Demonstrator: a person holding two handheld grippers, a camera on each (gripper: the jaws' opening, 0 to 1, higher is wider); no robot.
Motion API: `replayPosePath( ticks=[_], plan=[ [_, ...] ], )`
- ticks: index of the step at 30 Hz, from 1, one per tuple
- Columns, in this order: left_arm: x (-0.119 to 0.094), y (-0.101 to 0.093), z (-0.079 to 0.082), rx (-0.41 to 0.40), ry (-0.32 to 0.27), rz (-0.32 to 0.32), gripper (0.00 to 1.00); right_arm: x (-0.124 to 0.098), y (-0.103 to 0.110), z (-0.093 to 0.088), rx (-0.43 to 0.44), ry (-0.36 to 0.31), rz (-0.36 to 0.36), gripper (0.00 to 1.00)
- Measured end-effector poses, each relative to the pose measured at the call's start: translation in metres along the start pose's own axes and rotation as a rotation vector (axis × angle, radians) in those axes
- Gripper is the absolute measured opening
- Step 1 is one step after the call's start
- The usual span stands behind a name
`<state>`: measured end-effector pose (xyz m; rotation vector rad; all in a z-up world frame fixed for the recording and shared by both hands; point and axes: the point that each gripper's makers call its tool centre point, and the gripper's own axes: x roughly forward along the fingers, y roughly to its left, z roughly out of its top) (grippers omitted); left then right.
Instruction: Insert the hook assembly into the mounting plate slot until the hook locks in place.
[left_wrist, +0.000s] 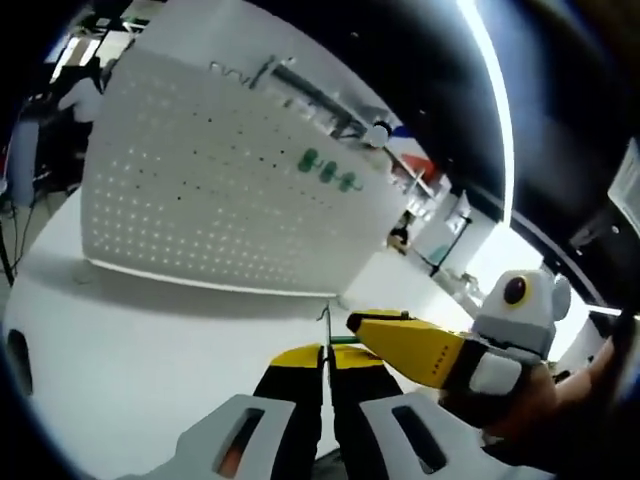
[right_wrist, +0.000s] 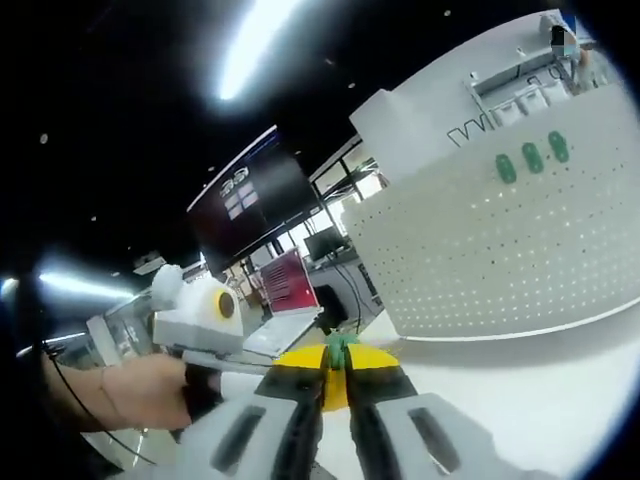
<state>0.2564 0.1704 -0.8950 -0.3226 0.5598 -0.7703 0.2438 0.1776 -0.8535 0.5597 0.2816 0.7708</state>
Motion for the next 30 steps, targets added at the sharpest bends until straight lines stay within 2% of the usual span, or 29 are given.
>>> replayPosePath(
  ticks=[2,4,8,12,16,22,26,30],
  plan=[
    [0.0,-0.002,0.004,0.04,-0.007,0.006,0.01,-0.006,-0.009,0.016,0.007,-0.065,-0.021,0.09],
    [0.002,-0.004,0.006,0.083,-0.002,0.015,0.01,-0.01,-0.012,0.021,-0.011,-0.046,-0.026,0.1],
    [0.005,-0.003,0.005,0.127,0.002,0.024,0.01,-0.013,-0.012,0.029,0.016,-0.038,-0.01,0.11],
    [0.007,-0.004,0.004,0.15,-0.005,0.024,0.01,-0.011,-0.013,0.02,0.023,0.006,-0.012,0.11],
    [0.008,-0.004,0.005,0.258,-0.002,0.053,0.01,-0.007,-0.012,0.01,0.038,0.028,-0.016,0.11],
    [0.01,-0.003,0.005,0.295,-0.014,0.056,0.01,-0.004,-0.008,0.004,0.056,0.033,-0.001,0.11],
    [0.008,-0.003,0.008,0.319,-0.032,0.06,0.01,-0.003,-0.01,-0.002,0.046,0.054,-0.017,0.1],
    [0.006,-0.006,0.012,0.378,-0.051,0.07,0.01,-0.002,-0.011,0.001,0.056,0.033,-0.023,0.07]
  ],
)
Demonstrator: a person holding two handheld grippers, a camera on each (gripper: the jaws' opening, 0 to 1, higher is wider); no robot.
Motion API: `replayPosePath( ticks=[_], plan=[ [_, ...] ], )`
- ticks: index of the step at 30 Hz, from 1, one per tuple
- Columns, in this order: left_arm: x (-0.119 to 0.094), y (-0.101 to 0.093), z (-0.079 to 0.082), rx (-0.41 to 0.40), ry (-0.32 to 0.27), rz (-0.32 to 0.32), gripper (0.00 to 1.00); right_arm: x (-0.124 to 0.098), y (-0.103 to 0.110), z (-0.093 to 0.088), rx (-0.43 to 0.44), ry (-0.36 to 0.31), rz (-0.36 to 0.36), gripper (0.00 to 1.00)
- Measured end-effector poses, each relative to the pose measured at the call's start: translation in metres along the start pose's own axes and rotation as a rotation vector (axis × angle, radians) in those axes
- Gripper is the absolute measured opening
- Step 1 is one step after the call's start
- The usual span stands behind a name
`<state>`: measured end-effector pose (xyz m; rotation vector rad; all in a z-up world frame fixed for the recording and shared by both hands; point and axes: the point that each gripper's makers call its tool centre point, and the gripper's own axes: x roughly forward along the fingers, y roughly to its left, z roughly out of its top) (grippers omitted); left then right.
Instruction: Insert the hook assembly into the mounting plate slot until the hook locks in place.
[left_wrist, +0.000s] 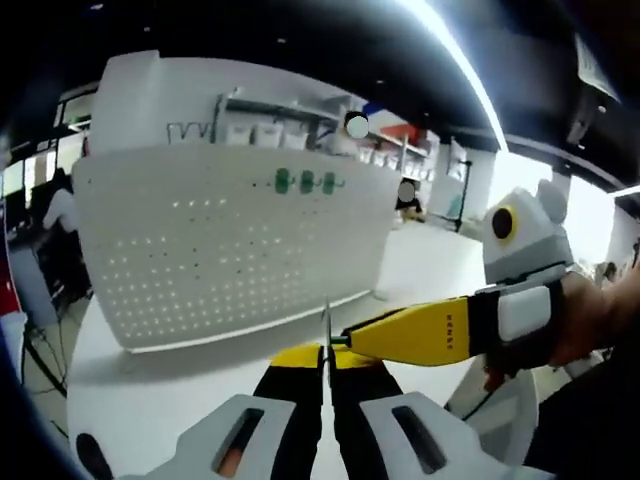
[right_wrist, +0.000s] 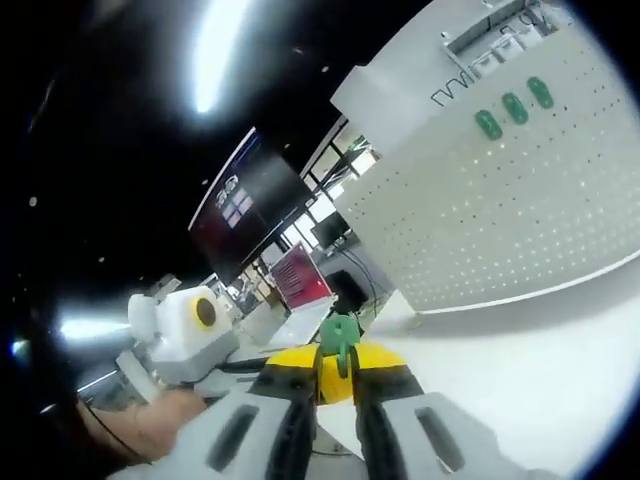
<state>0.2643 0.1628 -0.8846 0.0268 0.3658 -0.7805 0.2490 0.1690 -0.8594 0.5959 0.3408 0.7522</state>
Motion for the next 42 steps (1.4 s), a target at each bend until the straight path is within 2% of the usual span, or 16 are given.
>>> replayPosePath(
  ticks=[5,9,11,15,23,26,28,31,34,41,42],
  plan=[
    [0.0,0.0,0.0,0.003,-0.014,0.004,0.01,0.001,-0.001,0.0,-0.037,0.002,-0.006,0.03],
    [-0.001,0.001,0.0,-0.004,-0.014,0.012,0.01,0.002,0.002,-0.001,-0.122,-0.013,-0.016,0.02],
    [-0.002,0.001,-0.001,-0.01,-0.012,0.007,0.01,0.002,0.004,-0.001,-0.192,-0.019,-0.027,0.01],
    [-0.003,0.003,-0.008,-0.022,0.007,-0.002,0.02,0.003,0.002,-0.007,-0.162,0.012,-0.025,0.01],
    [-0.004,0.003,-0.011,-0.025,0.013,-0.021,0.03,0.003,0.005,-0.01,-0.199,0.025,-0.019,0.0],
    [-0.003,0.002,-0.012,0.053,0.017,-0.018,0.05,0.003,0.001,-0.011,-0.214,0.028,-0.029,0.0],
    [-0.003,0.001,-0.012,0.051,0.016,-0.026,0.11,0.002,-0.003,-0.01,-0.202,0.026,-0.035,0.0],
    [-0.002,0.0,-0.012,0.044,0.013,-0.033,0.26,-0.001,-0.007,-0.007,-0.205,0.024,-0.045,0.0],
    [-0.002,-0.001,-0.01,0.026,0.006,-0.049,0.31,-0.003,-0.01,-0.003,-0.208,0.022,-0.051,0.0],
    [-0.001,-0.001,-0.01,-0.002,-0.003,-0.062,0.5,-0.008,-0.018,0.009,-0.235,-0.006,-0.076,0.0],
    [-0.001,-0.002,-0.009,-0.031,-0.009,-0.068,0.53,-0.008,-0.019,0.01,-0.239,-0.007,-0.08,0.0]
  ],
)
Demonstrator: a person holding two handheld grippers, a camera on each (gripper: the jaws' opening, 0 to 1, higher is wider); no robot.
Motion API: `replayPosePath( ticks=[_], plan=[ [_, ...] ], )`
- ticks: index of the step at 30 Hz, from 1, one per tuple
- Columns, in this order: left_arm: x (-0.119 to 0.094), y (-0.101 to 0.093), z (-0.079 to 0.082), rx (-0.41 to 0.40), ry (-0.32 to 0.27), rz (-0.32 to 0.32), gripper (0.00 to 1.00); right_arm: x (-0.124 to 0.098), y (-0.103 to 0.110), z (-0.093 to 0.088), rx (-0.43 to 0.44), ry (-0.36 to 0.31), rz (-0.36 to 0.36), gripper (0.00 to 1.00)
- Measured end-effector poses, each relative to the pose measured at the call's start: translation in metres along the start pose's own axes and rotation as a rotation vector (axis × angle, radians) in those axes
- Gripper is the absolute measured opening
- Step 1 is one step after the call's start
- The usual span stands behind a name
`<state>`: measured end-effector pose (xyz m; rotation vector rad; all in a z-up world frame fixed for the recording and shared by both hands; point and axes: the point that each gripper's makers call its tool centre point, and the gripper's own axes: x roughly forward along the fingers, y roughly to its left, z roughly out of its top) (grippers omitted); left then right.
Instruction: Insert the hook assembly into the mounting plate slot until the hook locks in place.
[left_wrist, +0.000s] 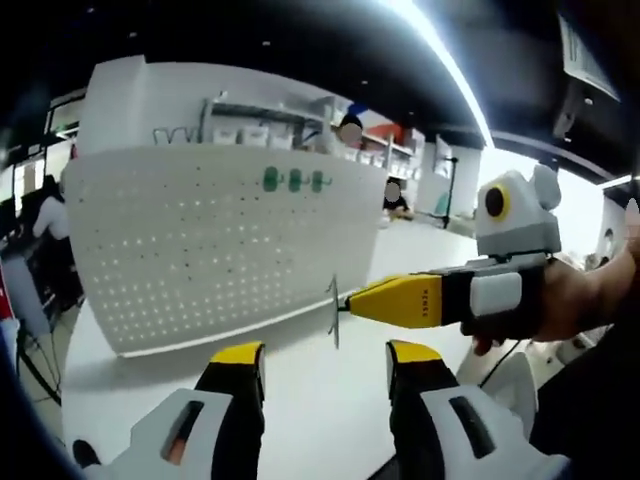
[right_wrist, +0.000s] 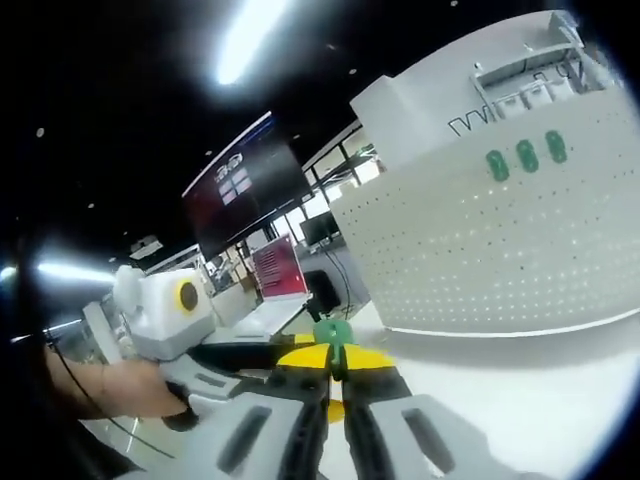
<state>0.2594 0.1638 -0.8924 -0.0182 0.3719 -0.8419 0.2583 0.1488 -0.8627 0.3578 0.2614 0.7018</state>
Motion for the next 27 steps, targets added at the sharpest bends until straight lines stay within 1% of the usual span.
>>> replayPosePath(
  ticks=[2,4,6,8,11,13,18,21,24,26,27],
  plan=[
    [0.0,0.0,0.0,-0.014,-0.006,-0.003,0.62,0.0,-0.002,0.003,-0.028,-0.008,-0.01,0.0],
    [0.0,-0.003,0.0,0.004,-0.006,-0.013,0.7,0.0,-0.003,0.005,-0.042,-0.01,-0.011,0.0],
    [0.0,-0.005,0.001,0.019,-0.01,-0.019,0.76,0.001,-0.003,0.006,-0.063,-0.01,-0.014,0.0],
    [0.0,-0.008,0.003,0.02,-0.028,-0.029,0.82,0.002,-0.003,0.006,-0.081,-0.005,-0.014,0.0],
    [-0.001,-0.008,0.004,-0.006,-0.04,-0.038,0.87,0.005,-0.004,0.005,-0.121,0.008,-0.023,0.0],
    [-0.001,-0.007,0.003,-0.015,-0.047,-0.041,0.92,0.006,-0.004,0.006,-0.128,0.01,-0.019,0.0],
    [-0.005,0.001,0.001,-0.027,-0.04,-0.026,0.97,0.011,-0.007,0.01,-0.164,0.007,-0.023,0.0],
    [-0.007,0.005,0.002,-0.066,-0.044,-0.029,1.0,0.012,-0.008,0.012,-0.177,0.002,-0.027,0.0],
    [-0.009,0.007,0.004,-0.077,-0.054,-0.023,1.0,0.015,-0.011,0.014,-0.194,-0.002,-0.034,0.0],
    [-0.011,0.01,0.018,-0.07,-0.135,-0.004,1.0,0.016,-0.014,0.018,-0.197,-0.016,-0.048,0.0],
    [-0.013,0.009,0.023,-0.091,-0.164,-0.009,1.0,0.016,-0.017,0.023,-0.188,-0.045,-0.065,0.0]
  ],
)
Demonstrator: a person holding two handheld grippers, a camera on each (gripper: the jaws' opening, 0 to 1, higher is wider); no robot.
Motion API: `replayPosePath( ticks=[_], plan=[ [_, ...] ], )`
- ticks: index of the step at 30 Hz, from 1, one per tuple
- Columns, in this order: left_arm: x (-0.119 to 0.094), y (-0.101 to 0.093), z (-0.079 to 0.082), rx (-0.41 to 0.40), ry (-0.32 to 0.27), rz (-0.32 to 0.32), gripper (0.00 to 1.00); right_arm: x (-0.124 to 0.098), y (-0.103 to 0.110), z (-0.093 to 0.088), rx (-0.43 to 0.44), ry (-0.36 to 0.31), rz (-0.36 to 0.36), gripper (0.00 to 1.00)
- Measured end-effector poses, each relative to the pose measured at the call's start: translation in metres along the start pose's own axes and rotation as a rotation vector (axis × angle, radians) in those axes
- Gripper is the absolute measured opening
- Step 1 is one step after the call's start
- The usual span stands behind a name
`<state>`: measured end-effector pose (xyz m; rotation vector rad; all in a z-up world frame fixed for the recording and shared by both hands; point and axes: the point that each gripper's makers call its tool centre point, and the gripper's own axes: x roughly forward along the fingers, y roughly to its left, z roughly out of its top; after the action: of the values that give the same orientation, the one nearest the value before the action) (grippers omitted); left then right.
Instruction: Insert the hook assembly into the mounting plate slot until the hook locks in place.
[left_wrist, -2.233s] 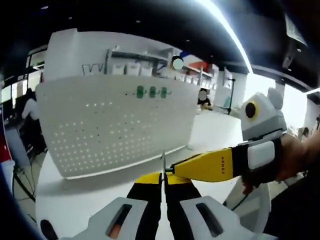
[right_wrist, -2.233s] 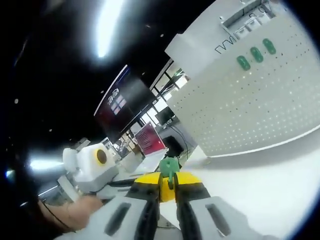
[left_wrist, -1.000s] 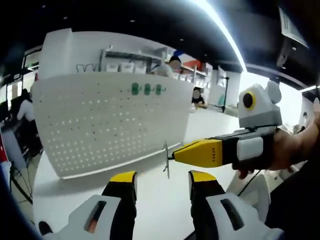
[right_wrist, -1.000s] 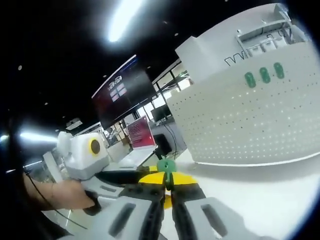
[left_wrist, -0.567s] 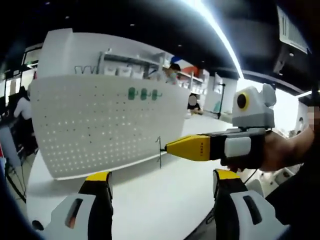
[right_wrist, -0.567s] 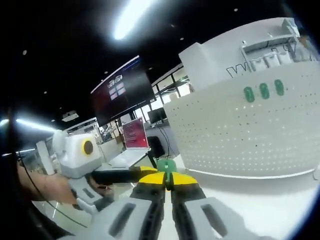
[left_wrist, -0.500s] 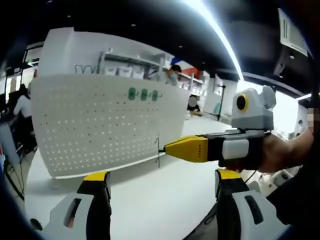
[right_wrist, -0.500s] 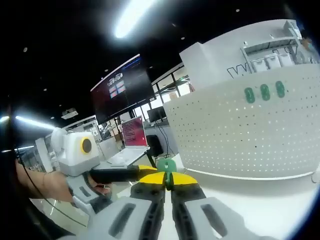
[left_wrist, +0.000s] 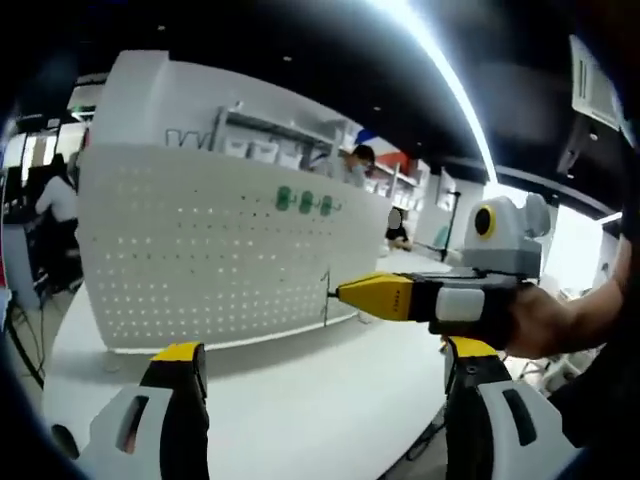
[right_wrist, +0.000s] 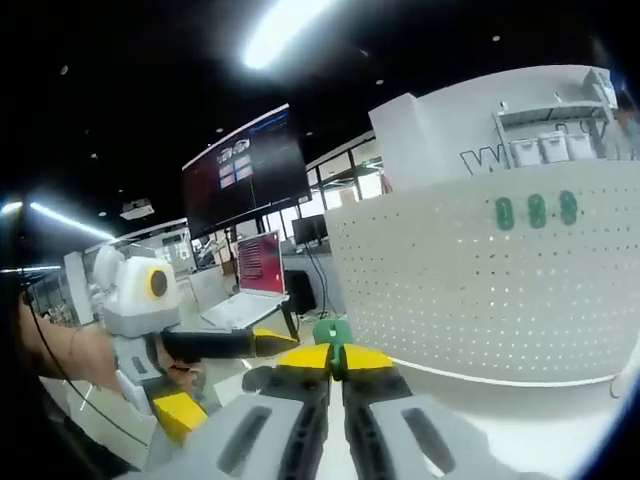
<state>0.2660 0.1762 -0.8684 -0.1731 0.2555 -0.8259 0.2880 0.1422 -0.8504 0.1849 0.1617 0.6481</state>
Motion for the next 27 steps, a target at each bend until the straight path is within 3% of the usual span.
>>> replayPosePath(
  ticks=[9,27],
  plan=[
    [-0.004,0.012,-0.001,-0.025,-0.002,0.03,1.0,0.008,-0.033,0.032,-0.056,-0.118,-0.127,0.0],
    [-0.013,0.036,-0.003,-0.028,0.013,0.09,0.97,0.015,-0.123,0.08,-0.132,-0.216,-0.325,0.0]
  ],
)
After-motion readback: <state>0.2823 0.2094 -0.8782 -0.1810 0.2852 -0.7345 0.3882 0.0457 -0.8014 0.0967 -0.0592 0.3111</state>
